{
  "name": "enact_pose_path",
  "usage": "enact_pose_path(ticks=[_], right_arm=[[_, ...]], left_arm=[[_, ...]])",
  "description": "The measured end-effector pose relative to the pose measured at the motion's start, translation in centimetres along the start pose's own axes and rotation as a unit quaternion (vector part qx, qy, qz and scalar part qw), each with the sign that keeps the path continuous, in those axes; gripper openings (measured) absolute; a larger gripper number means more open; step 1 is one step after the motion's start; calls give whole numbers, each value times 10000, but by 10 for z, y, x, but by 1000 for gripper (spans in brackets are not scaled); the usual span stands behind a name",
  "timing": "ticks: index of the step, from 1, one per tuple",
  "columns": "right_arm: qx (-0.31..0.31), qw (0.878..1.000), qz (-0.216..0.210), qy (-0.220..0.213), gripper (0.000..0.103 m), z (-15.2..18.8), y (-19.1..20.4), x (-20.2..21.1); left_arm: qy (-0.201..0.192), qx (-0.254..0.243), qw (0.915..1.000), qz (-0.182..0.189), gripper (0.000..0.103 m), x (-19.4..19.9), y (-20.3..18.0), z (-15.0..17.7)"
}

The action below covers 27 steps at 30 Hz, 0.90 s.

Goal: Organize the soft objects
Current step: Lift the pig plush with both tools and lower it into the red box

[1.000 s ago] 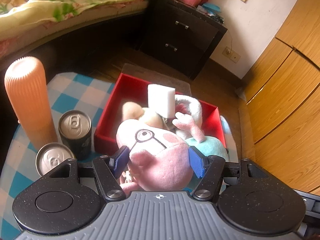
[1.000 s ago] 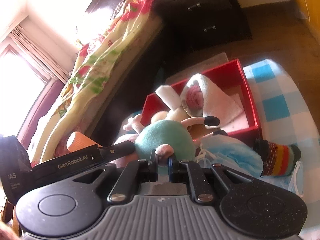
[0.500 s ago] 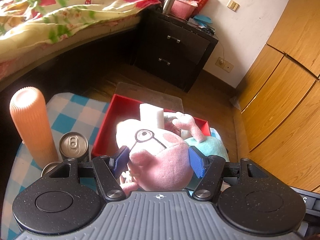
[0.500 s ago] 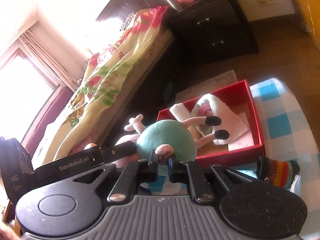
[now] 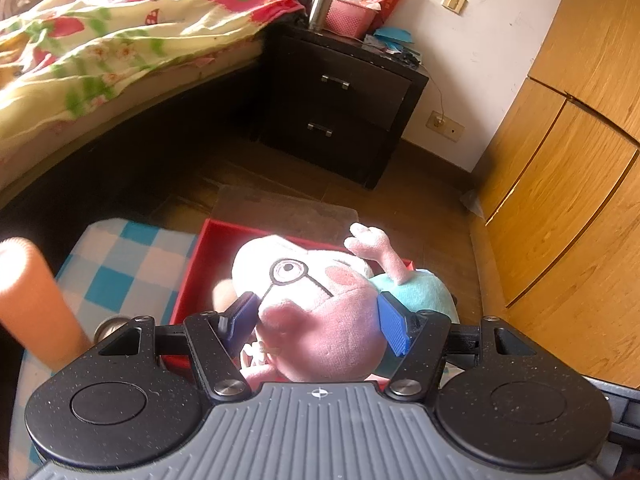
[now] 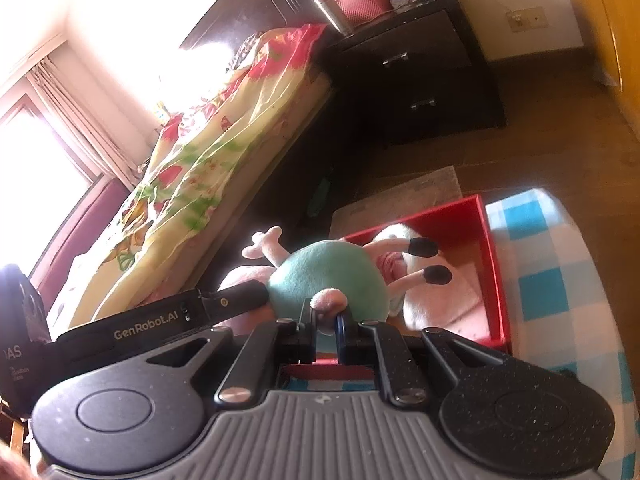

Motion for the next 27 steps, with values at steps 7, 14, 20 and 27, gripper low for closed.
enact_pose_path(ticks=[7, 14, 20, 27], right_arm=[[-8, 9998, 176, -36, 0, -15, -4, -18], [57, 9992, 399, 29, 0, -22, -10, -52], [5, 9985, 522, 135, 0, -23, -19, -79], [-83, 9974, 699, 135, 0, -25, -30, -95]], left_arm=[[88, -34, 9999, -63, 64, -27, 2, -14], [268, 12, 9993, -250, 64, -66, 12, -17], [397, -90, 9985, -368, 64, -86, 15, -18], [498, -208, 9976, -426, 67, -105, 12, -21]])
Point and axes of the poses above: each gripper's, at about its wrist camera, not at the fingertips, and x roughly against the way its jaws point, y to its left, z to its underside, the point moved 2 cm from there along -x, roughly the way its jaws point, and after that the axes turned 9 degrees about z, right-handed, at the moved point
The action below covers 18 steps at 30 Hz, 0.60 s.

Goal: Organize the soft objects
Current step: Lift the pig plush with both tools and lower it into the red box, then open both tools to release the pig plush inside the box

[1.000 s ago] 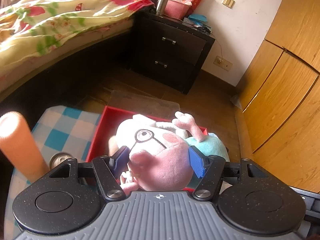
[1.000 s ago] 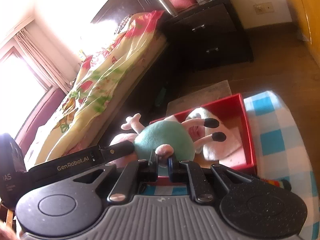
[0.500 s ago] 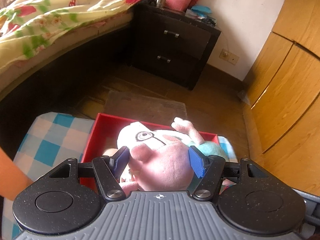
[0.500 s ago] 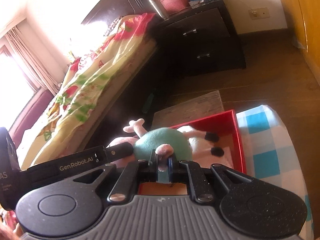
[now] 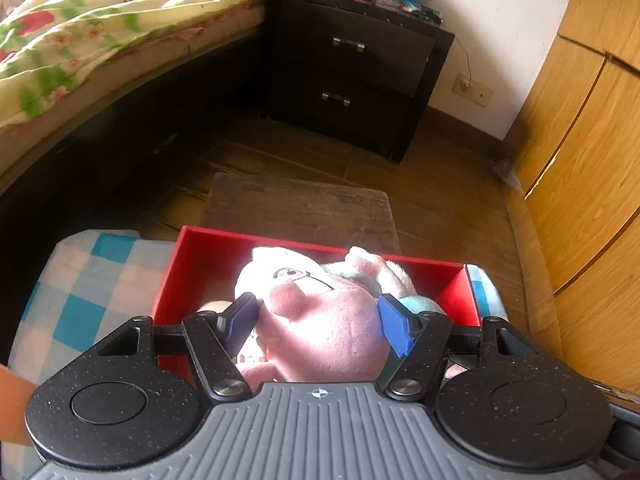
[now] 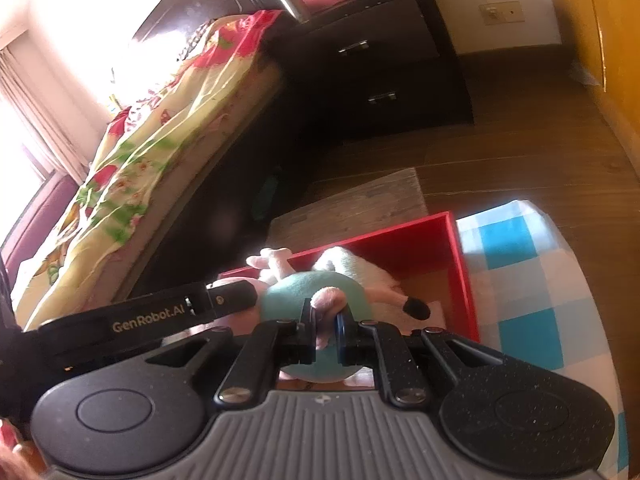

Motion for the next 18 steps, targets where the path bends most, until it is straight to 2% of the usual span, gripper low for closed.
enact_pose_path(ticks=[6, 12, 16, 18], right_arm=[[-100, 9992, 162, 360, 0, 8, -12, -22], [61, 9984, 307, 466, 0, 11, -9, -20], [83, 9977, 386, 555, 10, 17, -8, -16], [145, 9976, 395, 550, 11, 19, -5, -14]], left_arm=[[113, -23, 9999, -19, 70, -11, 2, 12], [181, 67, 9998, -14, 71, -6, 7, 18], [299, 47, 9995, -94, 72, -4, 8, 24], [349, 12, 9993, -136, 72, -3, 7, 28]])
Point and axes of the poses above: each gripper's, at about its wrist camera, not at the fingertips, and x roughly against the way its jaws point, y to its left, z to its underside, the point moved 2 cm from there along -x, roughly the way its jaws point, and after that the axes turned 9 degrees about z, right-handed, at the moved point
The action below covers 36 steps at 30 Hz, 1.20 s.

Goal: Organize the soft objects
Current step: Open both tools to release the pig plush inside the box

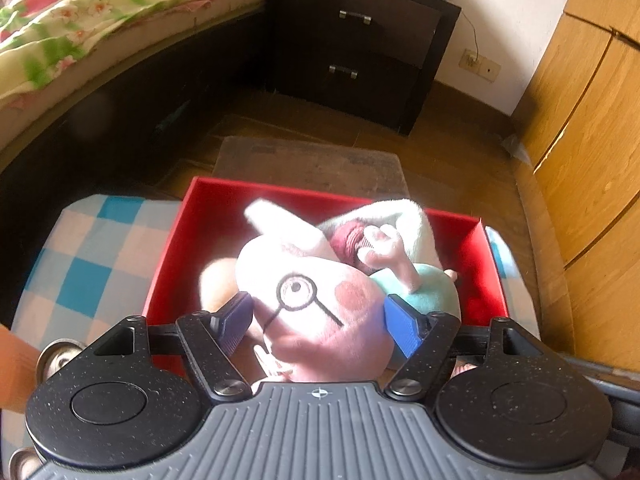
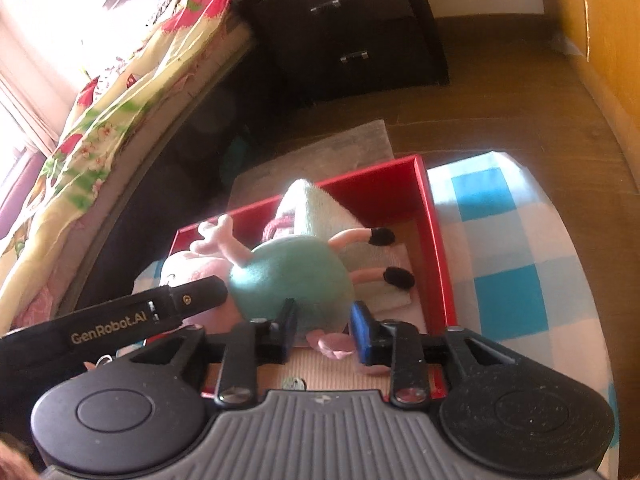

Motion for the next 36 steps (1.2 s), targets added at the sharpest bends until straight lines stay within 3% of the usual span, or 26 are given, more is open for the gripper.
enact_pose_path(ticks=[13, 36], right_arm=[[156, 9996, 217, -15, 11, 10, 4, 13], [348, 9991, 179, -144, 11, 28, 10, 43]], left_arm=[[49, -46, 9994, -341, 71, 22, 5, 13], [-244, -96, 9995, -199, 71, 58, 9, 49]])
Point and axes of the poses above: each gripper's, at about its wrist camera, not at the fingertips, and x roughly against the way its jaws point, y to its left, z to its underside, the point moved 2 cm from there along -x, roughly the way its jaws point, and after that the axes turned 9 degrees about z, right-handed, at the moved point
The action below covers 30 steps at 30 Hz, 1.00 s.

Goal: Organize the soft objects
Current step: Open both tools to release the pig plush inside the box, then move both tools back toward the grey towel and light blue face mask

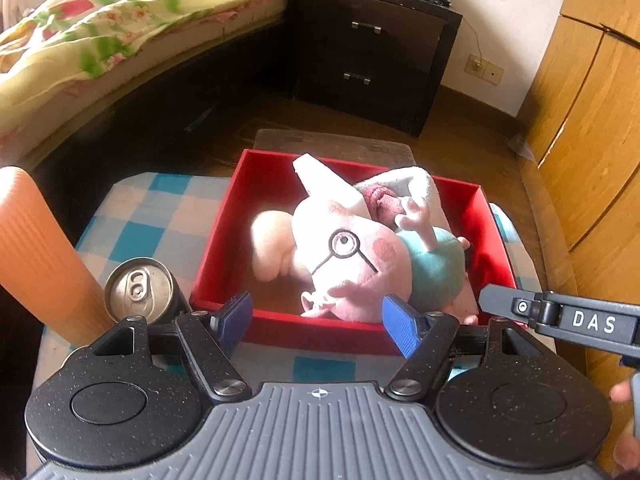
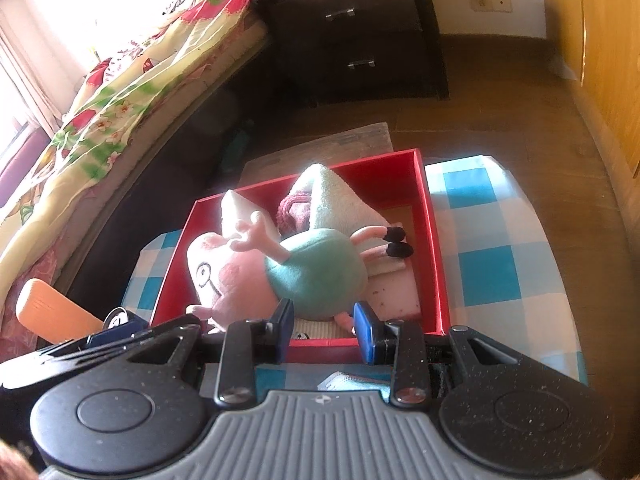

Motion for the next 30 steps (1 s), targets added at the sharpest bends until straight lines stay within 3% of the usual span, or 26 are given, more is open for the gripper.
enact_pose_path(ticks=[15, 30], right_arm=[[11, 10000, -51, -1, 12, 16, -5, 17], [-36, 9999, -75, 132, 13, 50, -22, 36]], left_arm=[[-239, -269, 9993, -38, 72, 21, -7, 11], [30, -511, 9987, -49, 72, 30, -15, 52]])
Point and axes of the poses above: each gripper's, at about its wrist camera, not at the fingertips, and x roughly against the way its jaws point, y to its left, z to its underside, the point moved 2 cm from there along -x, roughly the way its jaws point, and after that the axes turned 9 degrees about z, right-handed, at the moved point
